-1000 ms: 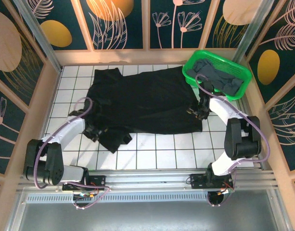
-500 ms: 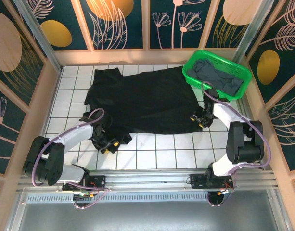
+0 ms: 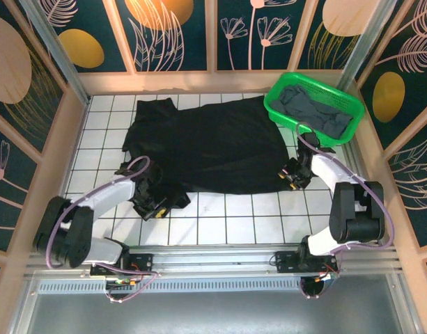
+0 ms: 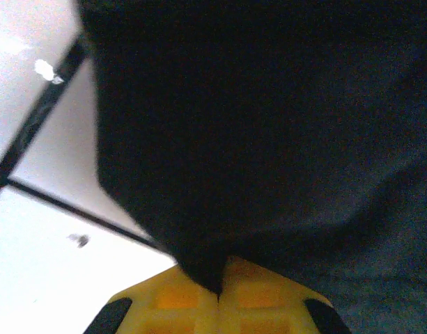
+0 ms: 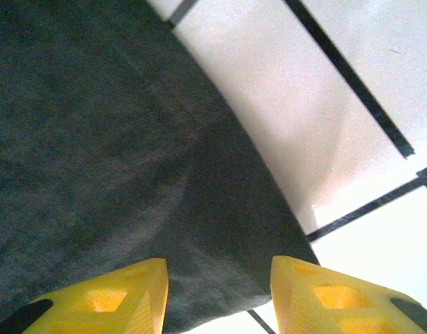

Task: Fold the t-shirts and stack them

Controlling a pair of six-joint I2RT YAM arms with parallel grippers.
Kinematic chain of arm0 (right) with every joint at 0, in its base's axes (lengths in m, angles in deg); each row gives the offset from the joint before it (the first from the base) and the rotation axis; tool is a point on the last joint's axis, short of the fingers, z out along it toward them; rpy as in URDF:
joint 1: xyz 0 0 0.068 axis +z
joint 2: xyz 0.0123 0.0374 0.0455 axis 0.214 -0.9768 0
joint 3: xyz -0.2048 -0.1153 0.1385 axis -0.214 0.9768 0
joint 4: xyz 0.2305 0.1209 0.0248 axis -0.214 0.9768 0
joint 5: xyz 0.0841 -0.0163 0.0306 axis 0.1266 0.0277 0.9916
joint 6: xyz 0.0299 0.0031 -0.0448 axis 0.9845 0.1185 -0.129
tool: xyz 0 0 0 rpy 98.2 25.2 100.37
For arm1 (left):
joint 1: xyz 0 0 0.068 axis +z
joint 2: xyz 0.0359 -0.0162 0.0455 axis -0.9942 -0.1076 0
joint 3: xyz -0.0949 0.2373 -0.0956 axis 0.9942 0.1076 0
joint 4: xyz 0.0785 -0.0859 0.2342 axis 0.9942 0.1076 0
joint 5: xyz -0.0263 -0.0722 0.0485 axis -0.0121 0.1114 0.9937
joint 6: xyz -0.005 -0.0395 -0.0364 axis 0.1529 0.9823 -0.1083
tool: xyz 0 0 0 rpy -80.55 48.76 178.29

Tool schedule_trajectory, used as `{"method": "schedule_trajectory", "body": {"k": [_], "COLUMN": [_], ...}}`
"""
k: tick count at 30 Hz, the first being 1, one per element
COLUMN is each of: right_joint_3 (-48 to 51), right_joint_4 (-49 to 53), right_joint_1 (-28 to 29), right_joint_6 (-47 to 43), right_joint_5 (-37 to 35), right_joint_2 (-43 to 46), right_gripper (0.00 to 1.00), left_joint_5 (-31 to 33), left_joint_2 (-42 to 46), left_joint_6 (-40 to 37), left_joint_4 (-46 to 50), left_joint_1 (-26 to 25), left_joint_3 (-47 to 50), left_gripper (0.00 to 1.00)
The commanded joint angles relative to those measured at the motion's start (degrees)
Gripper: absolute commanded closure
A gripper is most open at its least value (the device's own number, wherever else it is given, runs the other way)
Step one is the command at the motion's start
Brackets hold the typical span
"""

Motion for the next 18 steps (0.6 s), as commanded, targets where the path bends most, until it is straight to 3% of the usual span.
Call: {"method": "schedule_trajectory", "body": {"k": [1, 9, 18], "right_joint_3": [2.1, 3.2, 5.7], "right_joint_4": [-0.1, -0.4, 2.0], "right_joint_1": [-1.4, -3.0, -3.2], "right_joint_6": [4.4, 5.4, 6.2], "right_joint_5": [-0.7, 0.0, -3.2], "right_joint_2": [2.1, 1.2, 3.9], "right_gripper": [0.57, 0.57, 0.59], "left_joint_5": [2.0, 2.4, 1.4], "left_joint_2": [6.9, 18.0, 22.1], "left_joint_6": [3.1, 6.2, 8.5], "left_joint_4": [9.2, 19.0, 19.7], "left_joint_1": [-0.1, -0.1, -0.1], "left_joint_3": [2.0, 3.0, 4.3], "left_gripper": [1.00, 1.00, 1.00]}}
